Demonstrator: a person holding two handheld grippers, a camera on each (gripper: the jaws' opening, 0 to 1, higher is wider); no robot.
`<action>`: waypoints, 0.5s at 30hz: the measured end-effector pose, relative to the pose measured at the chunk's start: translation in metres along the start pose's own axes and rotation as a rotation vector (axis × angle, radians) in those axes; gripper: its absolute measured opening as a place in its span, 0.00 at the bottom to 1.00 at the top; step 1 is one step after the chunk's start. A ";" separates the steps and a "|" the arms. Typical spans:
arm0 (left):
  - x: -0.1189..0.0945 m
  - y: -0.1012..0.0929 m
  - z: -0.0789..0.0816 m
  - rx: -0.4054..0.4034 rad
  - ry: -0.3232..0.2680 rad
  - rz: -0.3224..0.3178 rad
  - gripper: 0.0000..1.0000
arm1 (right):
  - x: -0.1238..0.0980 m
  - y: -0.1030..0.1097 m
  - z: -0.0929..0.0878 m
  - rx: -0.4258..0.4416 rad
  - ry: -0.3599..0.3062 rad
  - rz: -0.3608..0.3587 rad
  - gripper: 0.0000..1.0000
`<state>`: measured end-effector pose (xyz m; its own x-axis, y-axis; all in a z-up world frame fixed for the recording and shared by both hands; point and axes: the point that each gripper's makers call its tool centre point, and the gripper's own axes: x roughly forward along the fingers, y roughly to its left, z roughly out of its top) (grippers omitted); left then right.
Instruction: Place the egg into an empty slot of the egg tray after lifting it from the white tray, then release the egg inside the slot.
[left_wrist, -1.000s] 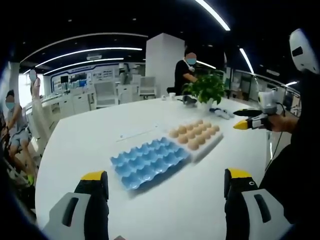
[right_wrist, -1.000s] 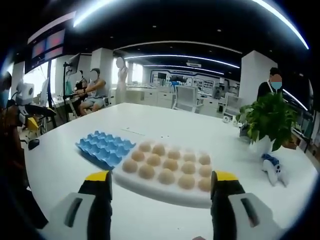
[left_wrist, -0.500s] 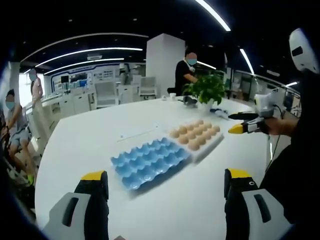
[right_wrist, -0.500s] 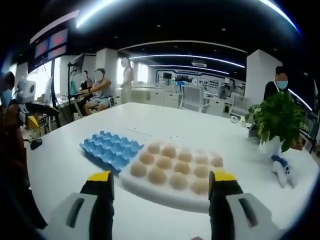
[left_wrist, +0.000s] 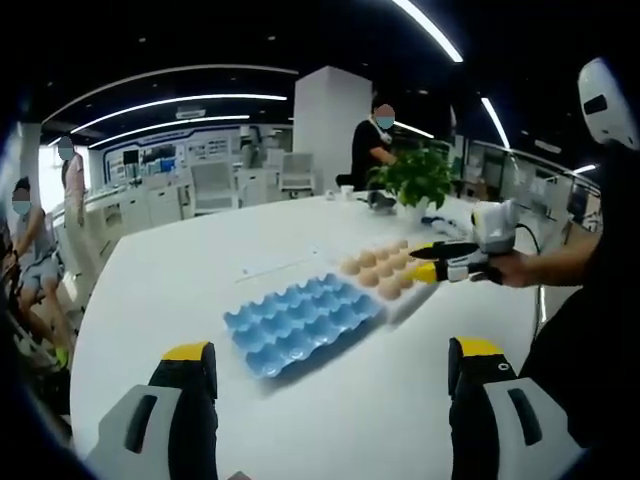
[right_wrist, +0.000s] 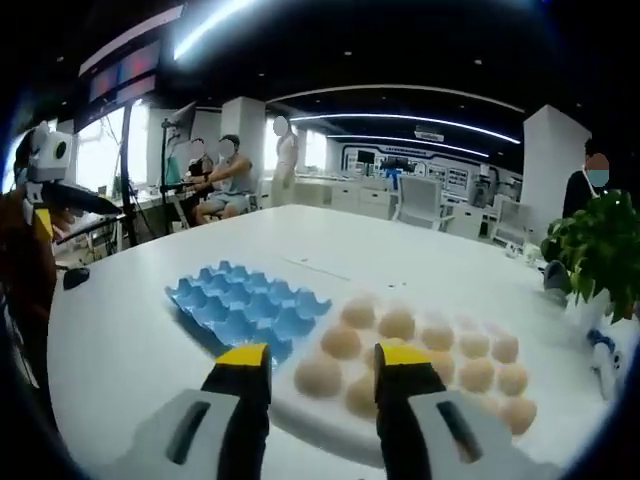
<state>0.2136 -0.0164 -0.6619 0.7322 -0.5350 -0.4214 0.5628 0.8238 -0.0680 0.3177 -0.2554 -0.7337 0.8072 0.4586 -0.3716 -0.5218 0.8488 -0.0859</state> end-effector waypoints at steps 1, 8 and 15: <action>-0.001 0.001 -0.001 -0.001 0.001 0.003 0.98 | 0.004 0.001 -0.002 -0.008 0.005 0.002 0.42; -0.004 0.006 -0.002 -0.012 0.001 0.020 0.98 | 0.028 0.007 -0.028 -0.034 0.080 0.026 0.33; -0.004 0.006 -0.003 -0.010 0.005 0.023 0.97 | 0.033 0.005 -0.035 -0.008 0.105 0.004 0.28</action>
<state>0.2129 -0.0088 -0.6630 0.7429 -0.5152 -0.4275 0.5423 0.8375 -0.0669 0.3325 -0.2455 -0.7786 0.7717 0.4319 -0.4668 -0.5277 0.8445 -0.0910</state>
